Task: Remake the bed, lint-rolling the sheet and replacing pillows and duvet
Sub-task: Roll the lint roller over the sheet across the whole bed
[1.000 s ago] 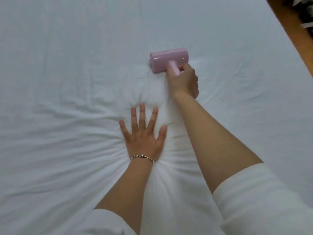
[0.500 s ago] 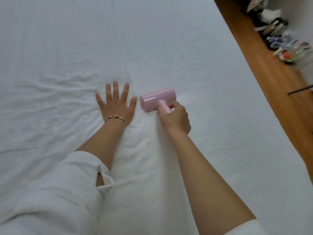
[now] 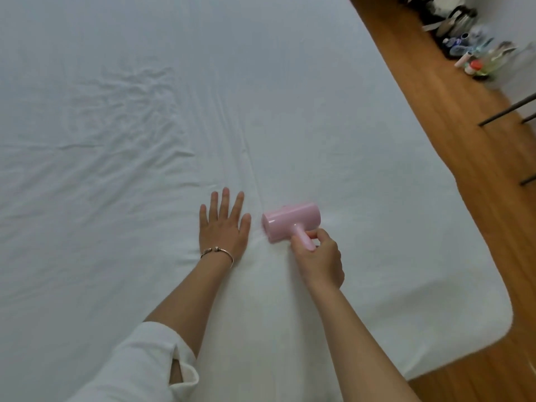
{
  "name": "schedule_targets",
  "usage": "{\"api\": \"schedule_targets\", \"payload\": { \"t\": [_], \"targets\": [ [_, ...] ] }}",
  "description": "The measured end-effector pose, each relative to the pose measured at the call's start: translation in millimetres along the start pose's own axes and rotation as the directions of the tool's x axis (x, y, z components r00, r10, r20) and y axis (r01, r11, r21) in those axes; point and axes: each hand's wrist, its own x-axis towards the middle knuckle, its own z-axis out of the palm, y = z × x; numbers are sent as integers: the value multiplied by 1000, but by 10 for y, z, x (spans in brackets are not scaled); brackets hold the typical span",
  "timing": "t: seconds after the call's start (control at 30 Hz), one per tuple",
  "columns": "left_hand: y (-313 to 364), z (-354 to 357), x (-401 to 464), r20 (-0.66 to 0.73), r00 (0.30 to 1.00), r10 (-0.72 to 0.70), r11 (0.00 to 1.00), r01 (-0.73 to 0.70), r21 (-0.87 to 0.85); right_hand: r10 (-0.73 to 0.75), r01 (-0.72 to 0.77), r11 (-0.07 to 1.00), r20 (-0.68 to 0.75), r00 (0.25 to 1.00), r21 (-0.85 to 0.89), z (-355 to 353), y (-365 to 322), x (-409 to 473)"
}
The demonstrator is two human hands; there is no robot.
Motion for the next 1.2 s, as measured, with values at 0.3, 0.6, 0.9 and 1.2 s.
{"api": "schedule_targets", "payload": {
  "t": [0.3, 0.6, 0.9, 1.2],
  "targets": [
    [210, 549, -1693, -10, 999, -33, 999, 33, -34, -27, 26, 999, 67, 997, 22, -511, 1390, -1026],
    [248, 887, -2727, 83, 997, 2, 1000, -4, 27, 16, -13, 999, 81, 997, -32, -902, 2244, -1680],
    [167, 578, -2806, -56, 990, 129, 991, -130, -28, -73, 65, 992, 67, 995, 111, -1274, 2079, -1833],
    [-166, 442, -1964, 28, 999, -45, 996, 42, 72, -192, 179, 972, 75, 978, 151, -712, 617, -1156]
  ]
}}
